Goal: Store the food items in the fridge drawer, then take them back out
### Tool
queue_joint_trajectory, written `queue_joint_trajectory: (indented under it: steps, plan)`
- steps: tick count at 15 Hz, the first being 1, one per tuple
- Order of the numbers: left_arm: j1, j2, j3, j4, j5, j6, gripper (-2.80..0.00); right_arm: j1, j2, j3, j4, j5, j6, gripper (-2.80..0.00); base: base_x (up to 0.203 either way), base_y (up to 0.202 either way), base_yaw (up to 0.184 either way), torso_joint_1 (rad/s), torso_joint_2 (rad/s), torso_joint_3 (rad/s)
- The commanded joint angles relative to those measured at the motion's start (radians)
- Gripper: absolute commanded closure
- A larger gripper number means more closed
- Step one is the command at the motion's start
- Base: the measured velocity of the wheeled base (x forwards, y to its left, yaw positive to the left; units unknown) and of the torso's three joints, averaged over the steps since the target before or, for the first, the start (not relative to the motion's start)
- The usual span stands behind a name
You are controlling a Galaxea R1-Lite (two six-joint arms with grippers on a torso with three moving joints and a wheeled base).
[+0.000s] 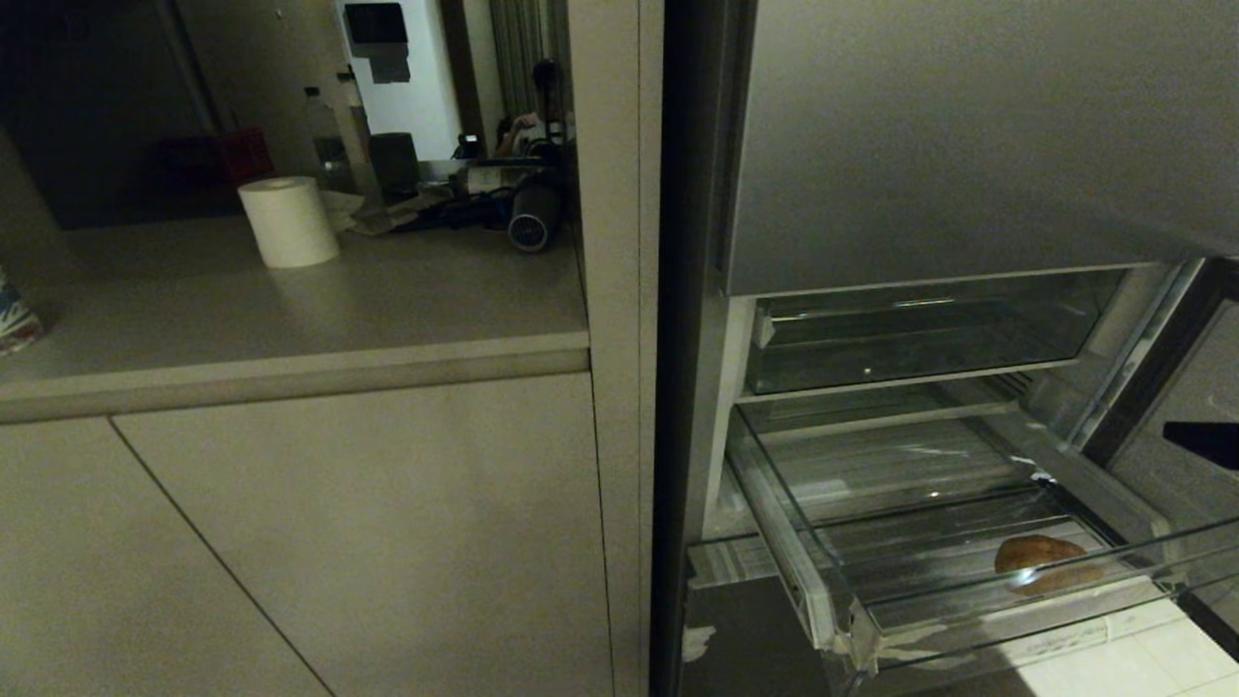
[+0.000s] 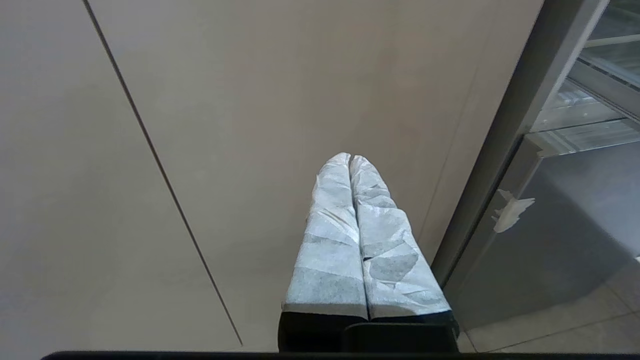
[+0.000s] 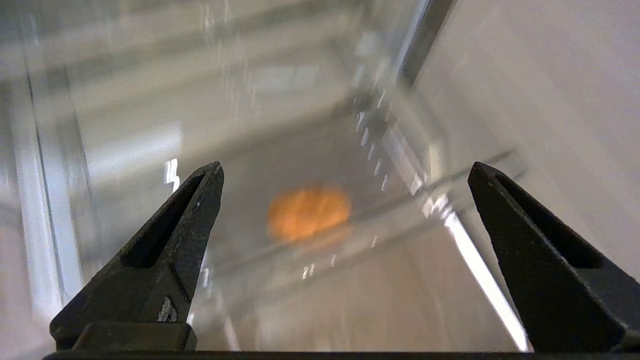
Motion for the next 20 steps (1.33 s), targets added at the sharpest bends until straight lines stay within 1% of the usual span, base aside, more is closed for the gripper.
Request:
queue_joint_trajectory:
  steps: [1, 2, 6, 9, 12, 15, 20]
  plan:
    - [0.0, 0.001, 0.0, 0.0, 0.0, 0.0, 0.0, 0.0, 0.073, -0.048, 0.153, -0.002, -0.005, -2.8, 0.0, 0.0, 0.0, 0.0, 0.0, 0.0]
    - [0.0, 0.001, 0.0, 0.0, 0.0, 0.0, 0.0, 0.0, 0.097, -0.054, 0.184, -0.002, -0.024, -2.8, 0.0, 0.0, 0.0, 0.0, 0.0, 0.0]
    - [0.0, 0.001, 0.0, 0.0, 0.0, 0.0, 0.0, -0.001, 0.224, -0.06, 0.193, 0.024, -0.1, -2.8, 0.0, 0.0, 0.0, 0.0, 0.0, 0.0]
    - [0.0, 0.001, 0.0, 0.0, 0.0, 0.0, 0.0, -0.003, 0.379, -0.139, 0.202, 0.026, -0.141, -2.8, 0.0, 0.0, 0.0, 0.0, 0.0, 0.0]
    - [0.0, 0.001, 0.0, 0.0, 0.0, 0.0, 0.0, -0.006, 0.532, -0.254, 0.252, 0.029, -0.158, -2.8, 0.0, 0.0, 0.0, 0.0, 0.0, 0.0]
    - [0.0, 0.001, 0.0, 0.0, 0.0, 0.0, 0.0, -0.005, 0.64, -0.386, 0.37, 0.052, -0.162, -2.8, 0.0, 0.0, 0.0, 0.0, 0.0, 0.0]
    - [0.0, 0.001, 0.0, 0.0, 0.0, 0.0, 0.0, -0.006, 0.8, -0.663, 0.666, 0.092, -0.17, -2.8, 0.0, 0.0, 0.0, 0.0, 0.0, 0.0]
